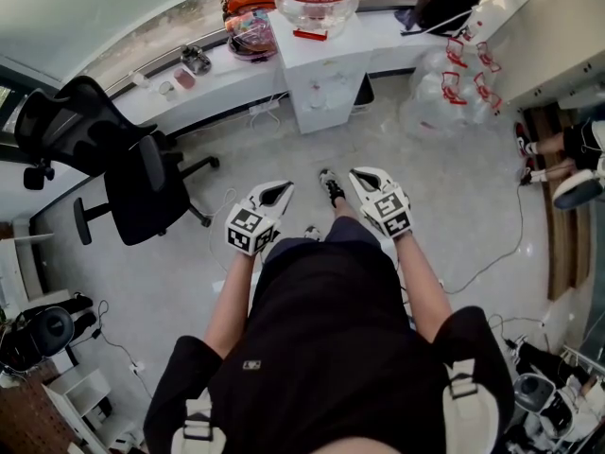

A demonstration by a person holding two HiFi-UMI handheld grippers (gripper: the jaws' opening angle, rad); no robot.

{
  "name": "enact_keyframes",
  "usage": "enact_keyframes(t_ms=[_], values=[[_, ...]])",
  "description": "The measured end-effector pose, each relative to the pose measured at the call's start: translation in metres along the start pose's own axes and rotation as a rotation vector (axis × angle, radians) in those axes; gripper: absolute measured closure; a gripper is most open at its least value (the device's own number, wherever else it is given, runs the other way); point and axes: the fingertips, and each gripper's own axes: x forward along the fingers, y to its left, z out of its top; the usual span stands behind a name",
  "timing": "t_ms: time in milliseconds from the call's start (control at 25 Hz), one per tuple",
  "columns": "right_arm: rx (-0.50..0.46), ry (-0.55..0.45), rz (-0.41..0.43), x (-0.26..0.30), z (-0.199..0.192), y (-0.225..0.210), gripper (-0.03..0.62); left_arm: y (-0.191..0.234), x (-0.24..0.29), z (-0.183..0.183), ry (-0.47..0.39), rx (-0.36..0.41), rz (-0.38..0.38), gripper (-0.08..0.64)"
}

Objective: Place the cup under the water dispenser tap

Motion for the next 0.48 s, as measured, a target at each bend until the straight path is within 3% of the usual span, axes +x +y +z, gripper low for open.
enact_keyframes(t_ms=[480], values=[[0.018, 0.001, -0.035, -0.012, -0.007, 0.001, 0.597, -0.007, -0.009, -0.010, -0.009, -0.024, 0.001, 0.561]])
